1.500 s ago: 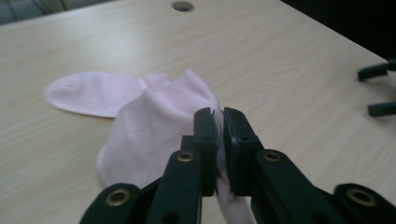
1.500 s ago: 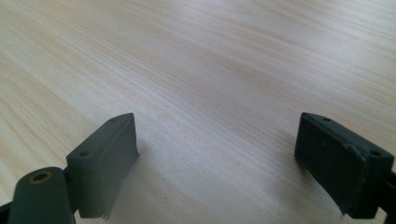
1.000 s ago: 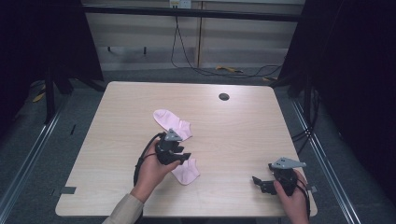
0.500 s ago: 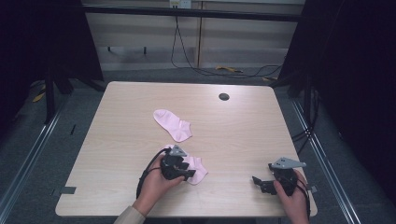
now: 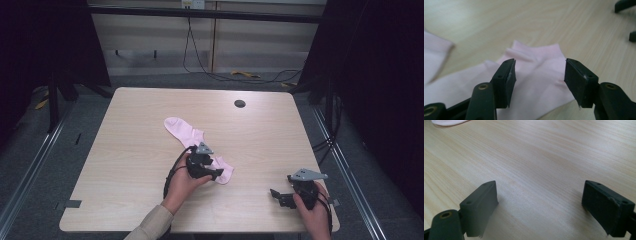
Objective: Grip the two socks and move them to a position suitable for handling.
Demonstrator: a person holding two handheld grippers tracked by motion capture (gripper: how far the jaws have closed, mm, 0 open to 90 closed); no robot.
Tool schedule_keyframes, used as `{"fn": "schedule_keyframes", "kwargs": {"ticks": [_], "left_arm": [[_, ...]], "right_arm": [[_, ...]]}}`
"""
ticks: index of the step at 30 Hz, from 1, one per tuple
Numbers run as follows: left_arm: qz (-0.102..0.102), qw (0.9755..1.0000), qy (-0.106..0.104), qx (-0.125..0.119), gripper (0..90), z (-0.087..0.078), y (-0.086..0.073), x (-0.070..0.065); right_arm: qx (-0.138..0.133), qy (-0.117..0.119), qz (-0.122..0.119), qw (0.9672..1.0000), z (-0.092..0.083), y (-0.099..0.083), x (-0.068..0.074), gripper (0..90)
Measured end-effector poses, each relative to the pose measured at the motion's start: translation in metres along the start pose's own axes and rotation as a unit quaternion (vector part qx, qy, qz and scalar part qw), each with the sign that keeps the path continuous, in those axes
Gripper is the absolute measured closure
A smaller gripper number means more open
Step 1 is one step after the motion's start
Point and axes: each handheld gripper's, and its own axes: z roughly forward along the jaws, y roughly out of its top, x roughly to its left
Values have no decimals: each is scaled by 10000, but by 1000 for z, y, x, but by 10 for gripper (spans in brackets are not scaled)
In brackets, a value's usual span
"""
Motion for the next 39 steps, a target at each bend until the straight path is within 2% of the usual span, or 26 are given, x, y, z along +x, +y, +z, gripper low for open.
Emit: {"fn": "schedule_keyframes", "kwargs": {"ticks": [1,2,3,4,5,6,7,8,9,11,14,15,16,18,19,22,24,25,26,29,30,34,35,37,38,39], "left_arm": [[33,9999,153,-45,419,-6,3,7],[20,9990,437,-96,402,-15,8,22],[14,9981,610,-117,394,-18,10,31],[14,9981,610,-117,378,-18,10,31],[-5,9971,753,-106,378,-19,11,39],[23,9953,961,-66,359,-20,12,54],[-47,9948,1015,-113,359,-18,12,59],[-47,9948,1015,-113,359,-18,12,59],[-101,9941,1084,-38,359,-13,12,71],[-168,9938,1094,-102,360,-9,12,75],[-229,9917,1261,-44,349,4,12,92],[-229,9917,1261,-44,345,4,12,92],[-308,9903,1353,-97,335,8,12,100],[-372,9900,1358,-98,318,10,13,102],[-349,9891,1431,-80,298,14,14,105],[-318,9890,1446,-23,271,17,16,108],[-306,9890,1438,129,263,21,15,110],[-353,9877,1480,361,278,24,12,112],[-416,9885,1428,258,256,24,10,114],[-383,9885,1435,293,262,24,11,113],[-388,9888,1375,441,360,23,15,111],[-377,9896,1300,482,645,21,17,108],[-503,9893,1271,505,733,20,18,109],[-524,9890,1266,553,824,20,19,109],[-530,9867,1417,591,840,18,21,109],[-530,9867,1417,591,845,18,21,109]], "right_arm": [[1,5,0,10000,0,0,0,127],[3,-1,2,10000,0,0,0,127],[3,-1,2,10000,0,0,0,127],[3,-1,2,10000,0,0,0,127],[4,-2,1,10000,0,0,0,127],[2,3,1,10000,0,0,0,127],[4,2,3,10000,0,0,0,127],[4,2,3,10000,0,0,0,127],[3,3,3,10000,0,0,0,127],[3,2,2,10000,0,0,0,127],[4,0,4,10000,0,0,0,127],[3,4,1,10000,0,0,0,127],[4,1,2,10000,0,0,0,127],[4,2,2,10000,0,0,0,127],[3,4,2,10000,0,0,0,127],[2,6,0,10000,0,0,0,127],[1,23,-9,10000,0,0,0,127],[1,24,-11,10000,0,0,0,127],[-1,24,-16,10000,0,0,0,127],[-2,24,-22,10000,0,0,0,127],[-2,24,-22,10000,0,0,0,127],[-1,26,-19,10000,0,0,0,127],[2,28,-10,10000,0,0,0,127],[-1,27,-18,10000,0,0,0,127],[-1,26,-20,10000,0,0,0,127],[-1,26,-18,10000,0,0,0,127]]}}
